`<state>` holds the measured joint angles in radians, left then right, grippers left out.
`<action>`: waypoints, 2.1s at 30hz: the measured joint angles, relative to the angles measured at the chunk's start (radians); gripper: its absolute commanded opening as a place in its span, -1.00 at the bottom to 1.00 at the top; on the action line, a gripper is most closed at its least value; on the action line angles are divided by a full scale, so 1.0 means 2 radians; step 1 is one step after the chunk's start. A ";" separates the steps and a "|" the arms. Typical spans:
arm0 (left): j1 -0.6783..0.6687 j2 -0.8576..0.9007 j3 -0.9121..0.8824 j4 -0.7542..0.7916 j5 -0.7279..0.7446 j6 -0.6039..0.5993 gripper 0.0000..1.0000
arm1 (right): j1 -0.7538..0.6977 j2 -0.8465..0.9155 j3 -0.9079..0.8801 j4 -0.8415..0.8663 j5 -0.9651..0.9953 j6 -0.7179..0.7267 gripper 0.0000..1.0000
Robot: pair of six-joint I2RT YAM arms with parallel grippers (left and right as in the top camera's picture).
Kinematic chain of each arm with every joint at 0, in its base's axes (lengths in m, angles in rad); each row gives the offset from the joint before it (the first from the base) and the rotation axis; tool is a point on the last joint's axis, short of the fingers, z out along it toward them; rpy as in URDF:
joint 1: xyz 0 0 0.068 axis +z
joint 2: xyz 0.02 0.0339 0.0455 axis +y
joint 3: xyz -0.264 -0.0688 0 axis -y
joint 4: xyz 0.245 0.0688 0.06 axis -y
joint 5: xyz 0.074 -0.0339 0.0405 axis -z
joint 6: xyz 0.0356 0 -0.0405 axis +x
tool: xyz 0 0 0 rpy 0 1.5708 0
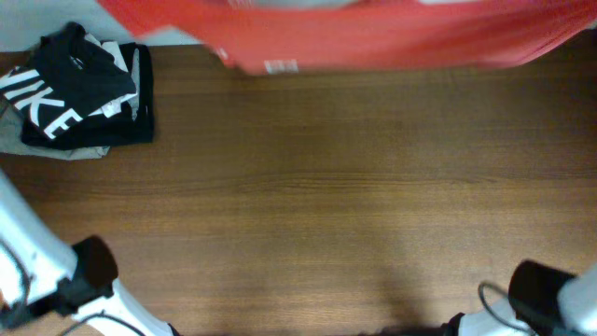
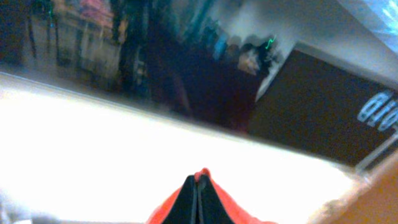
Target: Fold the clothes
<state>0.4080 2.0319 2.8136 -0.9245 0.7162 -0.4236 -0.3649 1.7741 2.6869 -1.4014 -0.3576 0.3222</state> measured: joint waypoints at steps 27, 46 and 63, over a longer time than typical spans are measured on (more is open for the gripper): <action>-0.130 -0.055 -0.203 -0.378 -0.210 0.139 -0.99 | -0.076 -0.177 -0.521 -0.074 0.147 -0.022 -0.92; -0.136 -0.397 -0.615 -0.377 -0.251 0.060 -0.15 | -0.152 -0.282 -0.681 -0.084 0.130 -0.029 0.36; -0.183 -0.257 -0.733 0.035 -0.189 0.075 -0.99 | -0.143 -0.254 -0.685 0.019 0.043 -0.066 -0.82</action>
<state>0.0422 1.5185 1.3468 -0.8539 0.3382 -0.2741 -0.6506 1.2652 1.3163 -1.3643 -0.2722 0.1894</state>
